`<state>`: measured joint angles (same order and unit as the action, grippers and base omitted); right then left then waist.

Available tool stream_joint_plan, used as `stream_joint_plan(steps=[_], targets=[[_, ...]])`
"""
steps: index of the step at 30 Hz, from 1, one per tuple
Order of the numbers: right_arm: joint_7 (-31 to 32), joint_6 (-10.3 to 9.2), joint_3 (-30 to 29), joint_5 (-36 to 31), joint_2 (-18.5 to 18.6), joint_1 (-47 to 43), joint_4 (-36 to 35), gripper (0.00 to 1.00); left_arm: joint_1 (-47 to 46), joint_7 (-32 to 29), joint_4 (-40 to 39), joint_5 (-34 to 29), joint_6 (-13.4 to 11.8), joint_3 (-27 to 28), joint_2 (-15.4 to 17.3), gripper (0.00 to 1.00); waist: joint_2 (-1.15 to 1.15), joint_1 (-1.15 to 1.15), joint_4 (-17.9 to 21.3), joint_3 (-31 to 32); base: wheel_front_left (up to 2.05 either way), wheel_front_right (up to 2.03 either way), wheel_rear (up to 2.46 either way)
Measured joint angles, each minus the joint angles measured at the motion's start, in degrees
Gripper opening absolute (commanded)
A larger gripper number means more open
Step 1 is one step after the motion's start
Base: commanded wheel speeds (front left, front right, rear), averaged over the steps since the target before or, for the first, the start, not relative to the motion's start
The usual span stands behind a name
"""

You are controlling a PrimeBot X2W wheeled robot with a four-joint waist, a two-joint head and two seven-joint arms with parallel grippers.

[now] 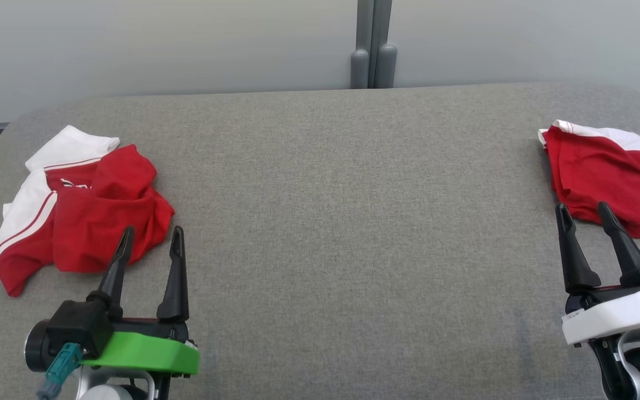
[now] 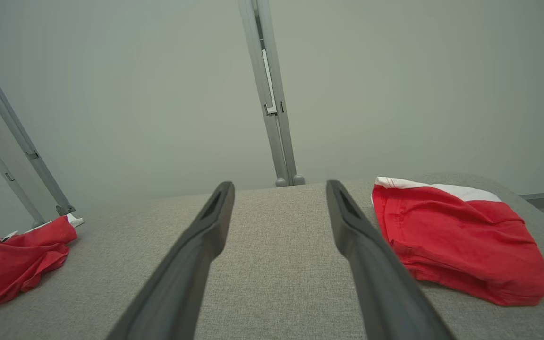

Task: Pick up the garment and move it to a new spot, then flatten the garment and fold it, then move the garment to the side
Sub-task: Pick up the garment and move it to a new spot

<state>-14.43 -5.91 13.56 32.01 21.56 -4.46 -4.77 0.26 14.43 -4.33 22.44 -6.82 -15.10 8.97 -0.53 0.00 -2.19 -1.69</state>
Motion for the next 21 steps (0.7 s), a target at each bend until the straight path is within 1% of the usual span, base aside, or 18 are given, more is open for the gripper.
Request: stream_joint_plan(steps=[11,21], targets=[[0.0,-0.01,-1.2,-0.8,-0.3,-1.1,-1.8,1.0,0.1,0.0,-0.1,-0.4,0.3,0.0,-0.5,1.0,0.0,0.0,-0.4,-0.5,0.0,0.0,0.0],[0.0,0.54,-1.4,-1.1,-0.6,-3.0,-3.0,1.0,0.1,0.0,0.9,-0.6,0.5,-0.2,-0.8,1.0,0.0,0.0,-3.0,-0.5,0.0,0.0,0.0]])
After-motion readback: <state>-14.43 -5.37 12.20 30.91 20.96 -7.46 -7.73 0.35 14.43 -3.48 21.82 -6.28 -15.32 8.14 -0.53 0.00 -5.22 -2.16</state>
